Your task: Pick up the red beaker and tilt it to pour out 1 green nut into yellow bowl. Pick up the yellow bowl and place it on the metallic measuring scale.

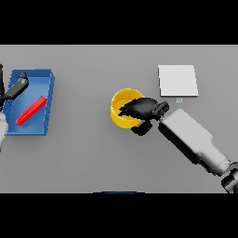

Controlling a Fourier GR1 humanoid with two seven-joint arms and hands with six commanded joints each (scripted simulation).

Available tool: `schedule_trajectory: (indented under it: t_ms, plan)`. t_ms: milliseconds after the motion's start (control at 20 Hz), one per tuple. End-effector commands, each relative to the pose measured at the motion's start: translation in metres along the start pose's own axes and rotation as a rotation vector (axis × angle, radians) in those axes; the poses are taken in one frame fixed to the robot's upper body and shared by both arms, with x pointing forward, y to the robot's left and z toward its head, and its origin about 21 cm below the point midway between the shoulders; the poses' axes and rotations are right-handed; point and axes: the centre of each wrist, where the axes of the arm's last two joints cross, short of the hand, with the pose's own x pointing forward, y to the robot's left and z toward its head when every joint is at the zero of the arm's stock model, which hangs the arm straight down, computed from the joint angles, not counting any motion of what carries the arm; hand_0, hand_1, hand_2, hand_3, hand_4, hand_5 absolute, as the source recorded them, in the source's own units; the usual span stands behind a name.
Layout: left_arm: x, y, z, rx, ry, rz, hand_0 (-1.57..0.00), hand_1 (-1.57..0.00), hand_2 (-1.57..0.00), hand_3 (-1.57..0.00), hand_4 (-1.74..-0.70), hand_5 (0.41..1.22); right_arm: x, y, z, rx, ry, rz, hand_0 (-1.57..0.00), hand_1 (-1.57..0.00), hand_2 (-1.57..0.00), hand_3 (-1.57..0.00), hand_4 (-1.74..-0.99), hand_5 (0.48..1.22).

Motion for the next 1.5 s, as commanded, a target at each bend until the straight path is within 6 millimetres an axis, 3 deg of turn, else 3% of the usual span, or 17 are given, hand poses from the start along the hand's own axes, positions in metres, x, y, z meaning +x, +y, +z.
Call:
schedule_trajectory:
  t_ms: [0,100,200,250,400,650,850,1150,1350,1450]
  plan:
    - [0.001,-0.001,0.001,0.004,-0.005,0.0,0.0,0.0,0.0,0.0,-0.75,0.701,0.001,-0.001,-0.001,0.001,0.003,0.006,-0.16,-0.14,-0.15,-0.18,-1.321,0.839]
    - [-0.001,0.001,0.0,0.008,0.0,-0.003,0.0,0.0,0.0,0.0,-0.76,0.703,0.002,0.002,0.003,-0.007,-0.018,0.004,-0.67,-0.65,-0.61,-0.31,-1.394,0.976]
    - [0.002,0.003,0.0,0.007,-0.003,-0.002,0.0,0.0,0.0,0.0,-0.76,0.703,0.002,0.0,0.002,0.006,-0.039,-0.007,-0.99,-0.98,-0.96,-0.55,-1.514,1.064]
    - [0.003,0.001,-0.001,0.008,-0.006,-0.002,0.0,0.0,0.0,0.0,-0.76,0.701,0.003,-0.003,0.002,0.019,-0.036,-0.01,-1.11,-1.1,-1.08,-0.71,-1.557,1.096]
    - [-0.001,-0.002,0.001,0.008,-0.009,-0.013,0.0,0.0,0.0,0.0,-0.75,0.695,0.003,-0.002,0.005,0.026,-0.039,-0.015,-1.33,-1.33,-1.2,-1.12,-1.647,1.157]
    - [0.003,-0.001,0.002,0.005,-0.013,-0.022,0.0,0.0,0.0,0.0,-0.74,0.688,0.002,-0.003,0.007,0.017,-0.05,-0.023,-1.49,-1.49,-1.29,-1.39,-1.71,1.2]
    - [0.0,0.003,0.0,0.006,-0.011,-0.023,0.0,0.0,0.0,0.0,-0.73,0.687,0.001,-0.009,0.017,-0.009,-0.05,-0.008,-1.54,-1.54,-1.33,-1.38,-1.728,1.212]
    - [0.006,0.005,-0.002,0.009,-0.016,-0.018,0.0,0.0,0.0,0.0,-0.73,0.697,0.0,-0.041,0.039,-0.062,0.005,0.002,-1.56,-1.56,-1.42,-1.24,-1.738,1.219]
    - [0.008,0.004,-0.001,0.016,-0.031,-0.023,0.0,0.0,0.0,0.0,-0.74,0.697,-0.014,-0.049,0.056,-0.12,0.05,-0.007,-1.57,-1.57,-1.44,-1.27,-1.74,1.22]
    - [0.007,0.005,-0.001,0.015,-0.032,-0.011,0.0,0.0,0.0,0.0,-0.75,0.697,-0.022,-0.055,0.058,-0.143,0.073,-0.023,-1.57,-1.57,-1.44,-1.38,-1.74,1.22]
